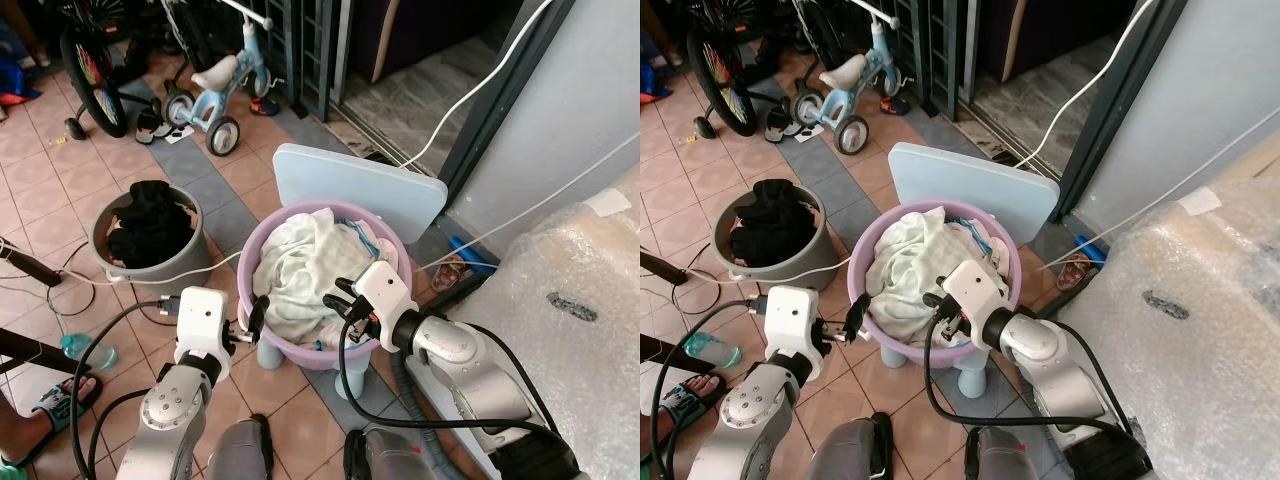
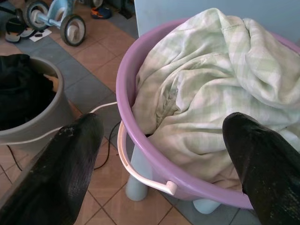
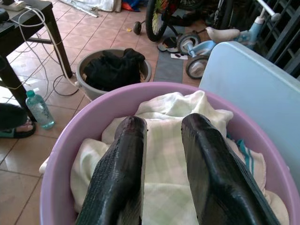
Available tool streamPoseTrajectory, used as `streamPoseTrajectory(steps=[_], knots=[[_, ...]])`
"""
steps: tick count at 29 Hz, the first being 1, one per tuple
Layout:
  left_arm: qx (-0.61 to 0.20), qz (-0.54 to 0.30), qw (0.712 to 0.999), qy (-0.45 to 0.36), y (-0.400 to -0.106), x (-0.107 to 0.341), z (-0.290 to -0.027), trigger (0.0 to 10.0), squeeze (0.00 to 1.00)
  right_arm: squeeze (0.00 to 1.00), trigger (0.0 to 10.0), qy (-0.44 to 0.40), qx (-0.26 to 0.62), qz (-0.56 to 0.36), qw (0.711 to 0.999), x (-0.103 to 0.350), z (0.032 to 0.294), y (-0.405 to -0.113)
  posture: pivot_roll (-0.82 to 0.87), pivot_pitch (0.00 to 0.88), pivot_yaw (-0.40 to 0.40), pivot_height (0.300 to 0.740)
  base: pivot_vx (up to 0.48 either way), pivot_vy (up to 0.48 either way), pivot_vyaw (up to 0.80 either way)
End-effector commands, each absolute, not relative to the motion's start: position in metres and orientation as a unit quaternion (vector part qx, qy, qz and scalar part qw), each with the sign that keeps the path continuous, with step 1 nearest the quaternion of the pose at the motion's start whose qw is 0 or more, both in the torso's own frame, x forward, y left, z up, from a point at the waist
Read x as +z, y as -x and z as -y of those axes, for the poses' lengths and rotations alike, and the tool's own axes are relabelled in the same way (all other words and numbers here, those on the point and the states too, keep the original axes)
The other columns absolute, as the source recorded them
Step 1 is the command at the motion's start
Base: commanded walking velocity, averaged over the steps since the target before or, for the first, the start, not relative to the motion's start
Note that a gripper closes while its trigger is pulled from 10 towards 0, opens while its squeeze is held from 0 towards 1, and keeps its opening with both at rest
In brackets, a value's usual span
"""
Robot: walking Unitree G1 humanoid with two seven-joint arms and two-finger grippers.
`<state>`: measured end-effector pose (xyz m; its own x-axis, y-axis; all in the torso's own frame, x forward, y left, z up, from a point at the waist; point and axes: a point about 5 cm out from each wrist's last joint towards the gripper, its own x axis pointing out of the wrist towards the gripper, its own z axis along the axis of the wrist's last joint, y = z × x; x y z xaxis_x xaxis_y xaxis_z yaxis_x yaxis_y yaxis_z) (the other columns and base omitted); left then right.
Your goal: Clothes washing
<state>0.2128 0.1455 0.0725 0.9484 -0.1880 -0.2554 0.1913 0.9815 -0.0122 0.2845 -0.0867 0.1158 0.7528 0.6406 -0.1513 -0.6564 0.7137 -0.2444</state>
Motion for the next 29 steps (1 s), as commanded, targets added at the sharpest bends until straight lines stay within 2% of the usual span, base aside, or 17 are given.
streamPoseTrajectory(steps=[1, 4, 8, 17, 20, 23, 24, 25, 28, 29], knots=[[-0.096, -0.134, 0.986, -0.012, -0.208, 0.075, -0.145, 10.0, 0.0, 1.0, 10.0, 0.153, 0.325, -0.031, 0.933, 0.11, 0.092, -0.289, 0.05, 0.314, -0.001, 0.74, 0.0, 0.0, 0.0], [-0.095, -0.133, 0.986, -0.012, -0.206, 0.081, -0.146, 10.0, 0.0, 1.0, 10.0, 0.155, 0.308, -0.06, 0.937, 0.1, 0.091, -0.298, 0.07, 0.334, 0.002, 0.74, 0.0, 0.0, 0.0], [-0.107, -0.144, 0.984, -0.006, -0.197, 0.087, -0.146, 10.0, 0.0, 1.0, 10.0, 0.162, 0.277, -0.163, 0.933, 0.06, 0.082, -0.314, 0.09, 0.343, 0.012, 0.74, 0.0, 0.0, 0.0], [-0.106, -0.159, 0.982, -0.016, -0.188, 0.088, -0.148, 10.0, 0.0, 1.0, 10.0, 0.195, 0.234, -0.182, 0.935, 0.051, 0.062, -0.327, 0.12, 0.344, 0.017, 0.74, 0.0, 0.0, 0.0], [-0.104, -0.159, 0.982, -0.017, -0.188, 0.088, -0.148, 10.0, 0.0, 1.0, 10.0, 0.192, 0.231, -0.16, 0.94, 0.057, 0.057, -0.33, 0.12, 0.34, 0.013, 0.74, 0.0, 0.0, 0.0], [-0.1, -0.159, 0.982, -0.016, -0.189, 0.088, -0.149, 10.0, 0.0, 1.0, 10.0, 0.16, 0.241, -0.131, 0.948, 0.07, 0.051, -0.333, 0.12, 0.337, 0.012, 0.74, 0.0, 0.0, 0.0], [-0.1, -0.16, 0.982, -0.016, -0.189, 0.088, -0.148, 10.0, 0.0, 1.0, 10.0, 0.082, 0.279, -0.098, 0.952, 0.085, 0.04, -0.333, 0.11, 0.336, 0.012, 0.74, 0.0, 0.0, 0.0], [-0.1, -0.16, 0.982, -0.016, -0.189, 0.088, -0.148, 10.0, 0.0, 1.0, 10.0, 0.082, 0.279, -0.098, 0.952, 0.085, 0.04, -0.333, 0.11, 0.336, 0.012, 0.74, 0.0, 0.0, 0.0], [-0.102, -0.161, 0.982, -0.016, -0.19, 0.088, -0.147, 10.0, 0.0, 1.0, 10.0, -0.005, 0.325, -0.027, 0.945, 0.112, 0.03, -0.33, 0.11, 0.335, 0.013, 0.74, 0.0, 0.0, 0.0], [-0.103, -0.161, 0.981, -0.016, -0.191, 0.088, -0.147, 10.0, 0.0, 1.0, 10.0, -0.01, 0.328, -0.009, 0.945, 0.119, 0.031, -0.329, 0.11, 0.334, 0.013, 0.74, 0.0, 0.0, 0.0]])
